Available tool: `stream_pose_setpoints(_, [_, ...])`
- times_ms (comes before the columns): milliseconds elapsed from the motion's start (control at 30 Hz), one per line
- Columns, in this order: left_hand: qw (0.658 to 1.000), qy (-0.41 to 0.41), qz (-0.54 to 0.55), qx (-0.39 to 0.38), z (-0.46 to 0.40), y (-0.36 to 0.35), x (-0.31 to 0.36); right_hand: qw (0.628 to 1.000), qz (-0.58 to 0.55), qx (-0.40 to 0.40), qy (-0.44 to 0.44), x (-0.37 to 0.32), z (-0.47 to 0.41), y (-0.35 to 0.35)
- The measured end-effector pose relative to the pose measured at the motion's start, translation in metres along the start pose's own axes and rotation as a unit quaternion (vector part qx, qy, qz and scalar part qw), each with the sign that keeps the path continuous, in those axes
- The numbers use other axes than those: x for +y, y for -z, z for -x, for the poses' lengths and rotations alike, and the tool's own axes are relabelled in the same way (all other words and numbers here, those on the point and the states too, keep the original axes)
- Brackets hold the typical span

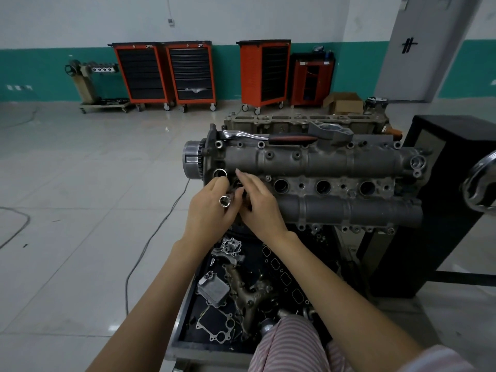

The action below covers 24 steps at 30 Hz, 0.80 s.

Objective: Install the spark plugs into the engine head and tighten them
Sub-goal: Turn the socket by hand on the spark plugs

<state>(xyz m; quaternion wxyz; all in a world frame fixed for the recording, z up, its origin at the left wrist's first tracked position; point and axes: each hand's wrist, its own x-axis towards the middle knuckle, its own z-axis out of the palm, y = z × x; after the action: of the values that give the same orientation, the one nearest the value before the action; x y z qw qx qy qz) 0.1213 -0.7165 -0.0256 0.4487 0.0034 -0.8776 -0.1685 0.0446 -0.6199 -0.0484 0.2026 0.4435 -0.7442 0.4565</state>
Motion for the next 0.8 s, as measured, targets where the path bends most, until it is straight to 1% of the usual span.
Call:
stream_pose_setpoints(133, [1.000, 0.000, -0.003, -0.004, 0.0004, -0.0007, -0.0005, 1.000, -0.009, 0.010, -0.003, -0.0004, -0.0012, -0.0002])
stream_pose_setpoints(267, [0.999, 0.032, -0.003, -0.014, 0.0006, 0.0000, -0.0002, 0.998, -0.016, 0.027, -0.050, 0.0000, -0.0031, -0.0037])
stream_pose_setpoints(333, [0.999, 0.028, -0.004, -0.021, 0.0001, 0.0002, 0.0010, 0.996, -0.025, 0.049, -0.071, -0.0013, -0.0042, -0.0054])
stream_pose_setpoints(400, [1.000, 0.022, 0.005, -0.021, -0.0017, 0.0009, 0.0027, 0.995, -0.028, 0.060, -0.073, -0.0025, -0.0046, -0.0068])
stream_pose_setpoints(500, [1.000, 0.018, -0.006, -0.009, -0.0033, 0.0006, 0.0055, 0.996, -0.033, 0.052, -0.071, -0.0029, -0.0033, -0.0057])
stream_pose_setpoints(633, [0.999, 0.006, -0.041, -0.018, -0.0007, -0.0016, 0.0036, 1.000, 0.002, -0.001, -0.021, -0.0007, -0.0007, -0.0013])
stream_pose_setpoints(800, [0.998, 0.025, -0.042, -0.034, -0.0009, -0.0032, 0.0022, 1.000, -0.006, -0.006, -0.019, -0.0033, -0.0008, 0.0005])
